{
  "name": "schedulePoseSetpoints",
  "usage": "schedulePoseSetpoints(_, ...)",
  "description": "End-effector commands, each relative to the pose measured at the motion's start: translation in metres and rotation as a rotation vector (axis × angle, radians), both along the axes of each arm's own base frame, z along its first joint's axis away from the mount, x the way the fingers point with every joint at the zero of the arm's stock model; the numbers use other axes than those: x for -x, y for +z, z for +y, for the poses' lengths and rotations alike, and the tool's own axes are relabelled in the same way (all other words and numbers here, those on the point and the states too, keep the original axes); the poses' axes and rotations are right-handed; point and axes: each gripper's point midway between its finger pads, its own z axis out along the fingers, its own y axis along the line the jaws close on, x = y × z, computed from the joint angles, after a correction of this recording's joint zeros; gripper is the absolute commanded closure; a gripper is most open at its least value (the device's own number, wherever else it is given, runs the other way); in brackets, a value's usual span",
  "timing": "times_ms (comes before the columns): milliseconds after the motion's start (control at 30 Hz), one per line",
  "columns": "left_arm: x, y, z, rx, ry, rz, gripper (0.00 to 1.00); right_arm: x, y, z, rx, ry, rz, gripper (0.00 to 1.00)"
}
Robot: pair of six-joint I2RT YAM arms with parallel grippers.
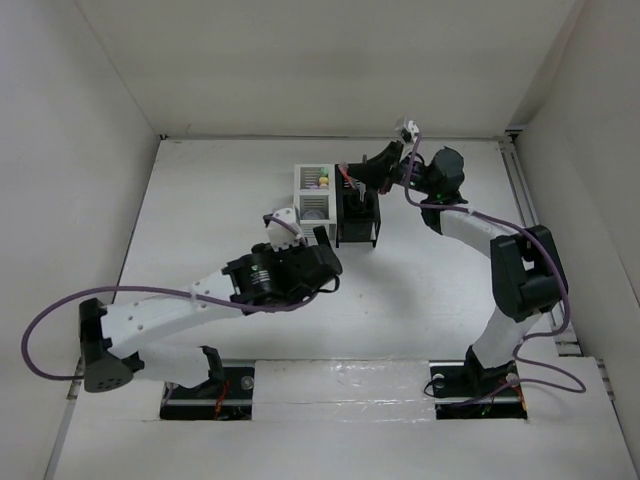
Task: Sort the stationery into containers
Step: Place the scissors in the storage box, then reset both arms
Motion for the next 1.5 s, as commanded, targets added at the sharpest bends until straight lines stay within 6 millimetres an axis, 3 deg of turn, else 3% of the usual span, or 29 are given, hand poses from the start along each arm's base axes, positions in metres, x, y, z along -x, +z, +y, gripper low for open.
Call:
schedulePoseSetpoints(0, -0.003, 0.015, 0.022, 0.033, 0.039, -0.029, 0.01, -0.010, 0.015, -0.003, -0.041, -0.043, -0.147, 1.00)
schedulePoseSetpoints(133, -0.006, 0.033, 0.042, 0.037, 0.095, -0.067, 0.01, -0.016, 0.003, -0.001, -0.050, -0.047, -0.122, 1.00)
schedulePoseSetpoints(167, -0.005, 0.031, 0.044, 0.024, 0.095, -0.063, 0.01, -0.017, 0.006, -0.001, -0.053, -0.047, -0.130, 1.00)
schedulePoseSetpoints(333, -0.006, 0.034, 0.050, 0.016, 0.111, -0.076, 0.01, -0.028, -0.016, 0.002, -0.044, -0.046, -0.107, 1.00)
schedulePoseSetpoints(533, -0.003, 0.030, 0.057, 0.007, 0.106, -0.076, 0.01, -0.037, -0.021, -0.005, -0.047, -0.074, -0.108, 1.00)
schedulePoseSetpoints(600, -0.004, 0.030, 0.056, 0.016, 0.106, -0.079, 0.01, -0.037, -0.021, -0.005, -0.047, -0.074, -0.108, 0.80)
schedulePoseSetpoints(733, -0.003, 0.029, 0.058, 0.016, 0.106, -0.079, 0.01, -0.030, -0.024, -0.006, -0.048, -0.062, -0.085, 0.09)
schedulePoseSetpoints(767, -0.004, 0.027, 0.060, 0.005, 0.110, -0.084, 0.01, -0.025, -0.014, -0.007, -0.057, -0.061, -0.114, 0.00)
schedulePoseSetpoints(967, -0.009, 0.023, 0.055, -0.010, 0.112, -0.106, 0.01, -0.003, 0.036, -0.012, -0.106, -0.106, -0.143, 0.00)
schedulePoseSetpoints(1000, -0.014, 0.016, 0.043, -0.004, 0.100, -0.116, 0.01, 0.006, 0.061, -0.018, -0.122, -0.129, -0.158, 0.00)
schedulePoseSetpoints(1033, -0.017, 0.013, 0.037, -0.006, 0.087, -0.125, 0.01, 0.007, 0.069, -0.023, -0.112, -0.171, -0.169, 0.00)
schedulePoseSetpoints(1067, -0.020, 0.012, 0.028, 0.006, 0.067, -0.121, 0.01, -0.002, 0.062, -0.026, -0.085, -0.266, -0.066, 0.00)
schedulePoseSetpoints(1100, -0.033, 0.003, 0.012, 0.024, 0.028, -0.086, 0.01, -0.009, 0.067, -0.046, -0.040, -0.443, -0.015, 0.00)
schedulePoseSetpoints(1133, -0.048, 0.006, 0.013, 0.025, 0.047, -0.109, 0.01, 0.007, 0.094, -0.043, -0.056, -0.431, -0.094, 0.00)
schedulePoseSetpoints(1167, -0.052, -0.001, 0.004, 0.058, 0.006, -0.068, 0.01, 0.006, 0.074, -0.050, 0.024, -0.515, 0.017, 0.00)
schedulePoseSetpoints(1200, -0.060, 0.003, 0.003, 0.079, 0.010, -0.081, 0.01, 0.003, 0.083, -0.062, 0.026, -0.668, 0.040, 0.00)
schedulePoseSetpoints(1233, -0.072, 0.015, 0.004, 0.111, 0.034, -0.112, 0.01, 0.015, 0.097, -0.075, 0.020, -0.739, 0.052, 0.00)
schedulePoseSetpoints(1267, -0.078, 0.023, 0.010, 0.103, 0.058, -0.138, 0.01, 0.020, 0.095, -0.083, 0.038, -0.789, 0.093, 0.00)
schedulePoseSetpoints(1300, -0.084, 0.032, 0.014, 0.114, 0.084, -0.156, 0.01, 0.027, 0.075, -0.097, 0.110, -0.867, 0.175, 0.00)
schedulePoseSetpoints(1333, -0.096, 0.041, 0.027, 0.118, 0.138, -0.172, 0.01, 0.034, 0.076, -0.106, 0.126, -0.908, 0.202, 0.00)
schedulePoseSetpoints(1367, -0.100, 0.051, 0.037, 0.102, 0.163, -0.164, 0.01, 0.050, 0.080, -0.117, 0.120, -0.949, 0.228, 0.00)
schedulePoseSetpoints(1400, -0.105, 0.059, 0.051, 0.096, 0.228, -0.181, 0.01, 0.063, 0.066, -0.128, 0.184, -0.992, 0.268, 0.00)
schedulePoseSetpoints(1467, -0.098, 0.079, 0.077, 0.076, 0.304, -0.223, 0.01, 0.092, 0.077, -0.148, 0.164, -1.072, 0.259, 0.00)
